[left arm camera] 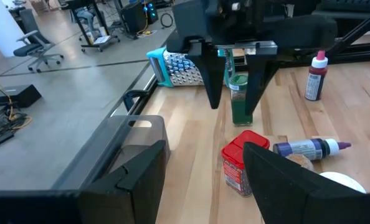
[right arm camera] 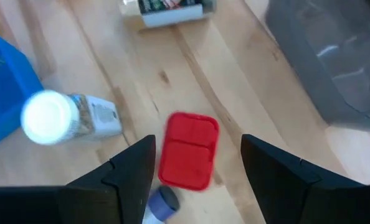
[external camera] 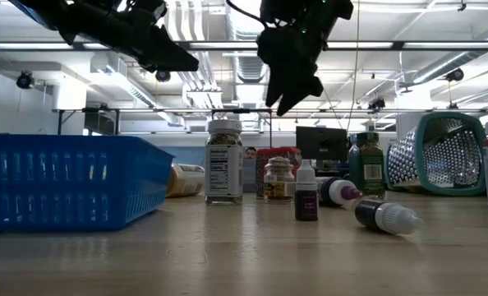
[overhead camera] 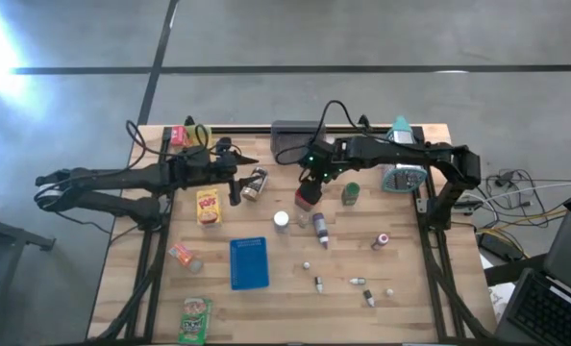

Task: Pick & Place Kitchen Items
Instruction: Put the red spice can into the black bin

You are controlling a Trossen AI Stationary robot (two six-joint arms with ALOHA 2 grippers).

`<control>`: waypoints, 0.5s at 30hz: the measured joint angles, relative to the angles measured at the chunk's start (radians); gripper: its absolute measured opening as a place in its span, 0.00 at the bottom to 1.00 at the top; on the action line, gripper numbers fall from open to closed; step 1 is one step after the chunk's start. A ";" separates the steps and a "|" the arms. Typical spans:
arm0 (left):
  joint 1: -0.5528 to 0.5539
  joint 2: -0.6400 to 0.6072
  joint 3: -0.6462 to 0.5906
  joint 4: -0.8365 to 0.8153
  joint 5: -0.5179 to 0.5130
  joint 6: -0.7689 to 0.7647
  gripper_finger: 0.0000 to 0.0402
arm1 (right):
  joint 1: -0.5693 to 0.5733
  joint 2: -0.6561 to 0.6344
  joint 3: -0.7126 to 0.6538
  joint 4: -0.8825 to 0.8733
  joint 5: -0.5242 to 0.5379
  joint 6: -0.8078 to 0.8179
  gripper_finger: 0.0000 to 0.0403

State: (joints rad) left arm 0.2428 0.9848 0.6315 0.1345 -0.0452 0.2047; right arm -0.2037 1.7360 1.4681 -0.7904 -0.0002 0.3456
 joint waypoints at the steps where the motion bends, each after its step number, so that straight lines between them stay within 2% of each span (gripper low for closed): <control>1: 0.000 0.000 0.000 0.000 0.000 0.000 0.54 | 0.003 0.001 0.000 0.005 0.000 0.020 0.57; 5: 0.000 0.000 0.000 0.000 0.000 0.000 0.54 | 0.018 0.008 0.000 0.013 0.030 0.104 0.58; 15: 0.000 0.000 0.000 0.000 0.000 0.005 0.54 | 0.038 0.049 0.000 -0.023 0.055 0.145 0.56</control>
State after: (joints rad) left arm 0.2428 0.9848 0.6315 0.1345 -0.0452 0.2096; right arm -0.1661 1.7854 1.4685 -0.8136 0.0543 0.4908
